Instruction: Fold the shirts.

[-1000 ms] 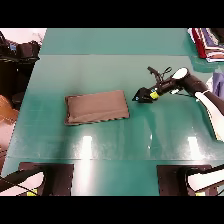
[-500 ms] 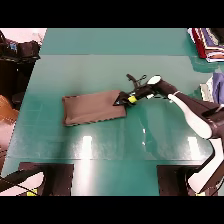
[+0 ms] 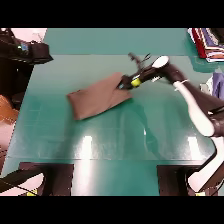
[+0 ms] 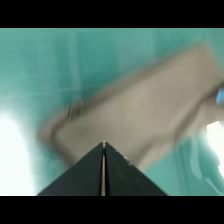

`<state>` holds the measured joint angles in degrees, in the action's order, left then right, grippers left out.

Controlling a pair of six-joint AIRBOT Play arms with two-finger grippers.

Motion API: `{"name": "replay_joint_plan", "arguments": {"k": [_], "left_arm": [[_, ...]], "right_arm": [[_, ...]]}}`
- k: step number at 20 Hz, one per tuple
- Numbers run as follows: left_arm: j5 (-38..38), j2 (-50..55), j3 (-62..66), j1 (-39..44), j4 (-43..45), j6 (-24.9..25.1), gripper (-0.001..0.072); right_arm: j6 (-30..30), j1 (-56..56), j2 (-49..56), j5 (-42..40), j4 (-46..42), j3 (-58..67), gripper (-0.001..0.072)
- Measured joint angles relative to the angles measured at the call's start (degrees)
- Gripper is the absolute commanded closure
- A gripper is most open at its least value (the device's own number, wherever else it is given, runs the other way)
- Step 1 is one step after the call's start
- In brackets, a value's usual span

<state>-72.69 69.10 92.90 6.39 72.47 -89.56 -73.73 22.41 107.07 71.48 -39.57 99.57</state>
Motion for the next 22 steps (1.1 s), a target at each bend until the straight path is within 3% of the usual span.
{"name": "replay_joint_plan", "arguments": {"k": [6,12,16,22], "left_arm": [[2.7,0.0,0.0,9.6,-0.8,0.0,0.0679],[8.6,0.1,0.0,16.7,-0.9,-0.3,0.0679],[9.7,1.1,0.0,18.4,-1.2,-1.0,0.0679],[10.1,2.6,0.0,19.0,-2.1,-1.9,0.0679]], "right_arm": [[-1.4,-23.6,-10.5,1.4,-7.7,1.6,0.0695],[-1.6,-45.5,-13.2,-1.0,-9.2,1.9,0.0695],[-0.9,-53.4,-12.8,-6.2,-6.3,1.9,0.0695],[1.5,-56.7,-12.4,-10.5,-0.5,9.3,0.0695]]}}
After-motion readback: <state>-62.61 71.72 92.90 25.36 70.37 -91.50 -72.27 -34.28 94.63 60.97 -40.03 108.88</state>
